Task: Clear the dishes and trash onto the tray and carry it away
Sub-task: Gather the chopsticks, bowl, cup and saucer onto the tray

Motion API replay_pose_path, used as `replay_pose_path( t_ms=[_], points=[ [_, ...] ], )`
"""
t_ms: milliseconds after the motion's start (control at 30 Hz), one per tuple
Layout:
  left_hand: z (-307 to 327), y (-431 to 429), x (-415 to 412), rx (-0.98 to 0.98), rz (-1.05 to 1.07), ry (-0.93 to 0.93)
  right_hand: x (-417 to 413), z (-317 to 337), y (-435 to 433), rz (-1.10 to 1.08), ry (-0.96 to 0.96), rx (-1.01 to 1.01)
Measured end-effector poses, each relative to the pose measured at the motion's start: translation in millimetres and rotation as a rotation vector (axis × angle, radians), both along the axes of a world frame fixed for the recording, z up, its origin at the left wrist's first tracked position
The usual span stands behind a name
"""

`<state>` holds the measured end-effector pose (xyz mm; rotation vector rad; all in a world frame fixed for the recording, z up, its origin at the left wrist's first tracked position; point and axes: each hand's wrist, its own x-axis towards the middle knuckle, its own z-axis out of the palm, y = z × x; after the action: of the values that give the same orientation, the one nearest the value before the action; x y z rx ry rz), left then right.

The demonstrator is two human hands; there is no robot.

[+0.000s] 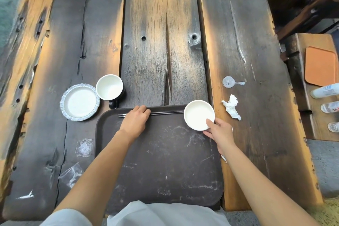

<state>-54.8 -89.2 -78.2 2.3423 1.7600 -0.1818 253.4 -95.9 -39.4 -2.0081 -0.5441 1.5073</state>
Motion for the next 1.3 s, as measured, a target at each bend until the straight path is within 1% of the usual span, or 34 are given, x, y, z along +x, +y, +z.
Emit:
replay_pose_path(
  t_ms=[133,267,333,433,533,600,667,733,833,933,1100,1200,1300],
  points=[
    [3,-2,1,0.01,0.001,0.023,0,0,-4,0.063,-0.06,0.058],
    [16,-9,-1,0.052,0.043,-0.015,4,6,-7,0.035,-0.117,0.098],
    [27,-15,-3,0.053,0.117,-0.071,9,10,-7,0.026,-0.215,0.106],
    [38,-27,-10,0.029,0.308,-0.231,9,22,-5,0.036,-0.38,0.147],
    [45,-46,-29,0.064,0.405,-0.309,-5,43,-4,0.028,-0.416,0.242],
    [46,-62,-45,0.084,0.462,-0.326,-21,48,-2,0.081,-0.381,0.292],
    [48,-77,-67,0.079,0.559,-0.359,-45,46,1,0.164,-0.306,0.312],
    [49,-87,-92,0.073,0.673,-0.396,-75,43,2,0.28,-0.245,0.293],
    [54,-93,-129,0.064,0.842,-0.471,-132,44,1,0.396,-0.082,0.25],
    [55,-91,-166,0.045,0.957,-0.532,-189,42,3,0.493,0.04,0.166],
    [43,-75,-223,-0.005,1.064,-0.573,-267,20,17,0.475,0.088,0.062],
    [34,-61,-249,-0.073,1.127,-0.575,-301,10,27,0.439,0.115,0.021],
    [21,-50,-268,-0.196,1.223,-0.683,-320,4,36,0.425,0.101,-0.002]
  ],
)
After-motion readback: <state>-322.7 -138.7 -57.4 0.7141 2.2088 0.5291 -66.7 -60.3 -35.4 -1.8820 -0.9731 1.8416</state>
